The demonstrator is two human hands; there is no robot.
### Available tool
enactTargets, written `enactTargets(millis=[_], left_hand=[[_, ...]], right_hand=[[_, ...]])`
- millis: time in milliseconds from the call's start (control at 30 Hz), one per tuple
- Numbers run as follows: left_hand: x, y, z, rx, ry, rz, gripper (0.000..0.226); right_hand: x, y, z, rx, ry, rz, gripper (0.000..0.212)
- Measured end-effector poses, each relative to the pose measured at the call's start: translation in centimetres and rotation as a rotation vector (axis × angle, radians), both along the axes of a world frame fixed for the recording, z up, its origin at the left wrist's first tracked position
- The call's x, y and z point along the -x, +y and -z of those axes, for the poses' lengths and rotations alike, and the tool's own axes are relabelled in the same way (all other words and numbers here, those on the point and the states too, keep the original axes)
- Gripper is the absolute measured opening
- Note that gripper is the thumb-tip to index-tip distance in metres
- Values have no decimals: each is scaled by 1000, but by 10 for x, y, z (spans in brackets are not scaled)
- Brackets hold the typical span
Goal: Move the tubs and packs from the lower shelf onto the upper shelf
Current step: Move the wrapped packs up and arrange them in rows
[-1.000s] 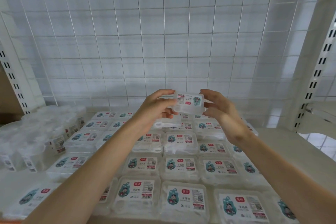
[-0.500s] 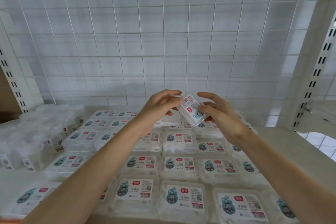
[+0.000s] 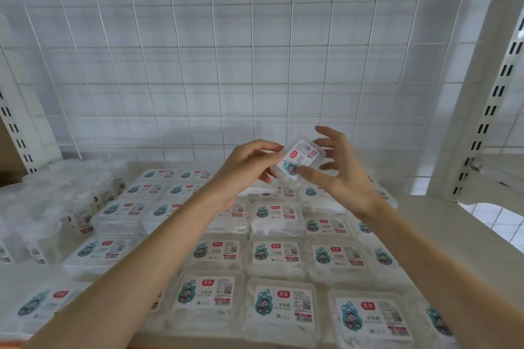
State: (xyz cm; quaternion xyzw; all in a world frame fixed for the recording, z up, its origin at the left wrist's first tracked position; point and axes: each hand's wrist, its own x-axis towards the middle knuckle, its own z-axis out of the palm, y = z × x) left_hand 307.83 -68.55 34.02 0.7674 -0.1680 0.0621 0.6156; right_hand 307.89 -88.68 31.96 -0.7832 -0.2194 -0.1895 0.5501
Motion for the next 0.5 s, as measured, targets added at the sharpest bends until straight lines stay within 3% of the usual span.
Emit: enactTargets(millis=[167, 333, 500], left_hand=[[2, 0, 0, -46, 86, 117, 23], [4, 2, -2, -24, 152, 146, 25], [2, 7, -3, -59, 152, 92, 32]], right_hand=[[4, -4, -7, 262, -288, 18, 57], [7, -3, -11, 396, -309, -19, 54], [7, 2, -19, 425, -198, -3, 42]])
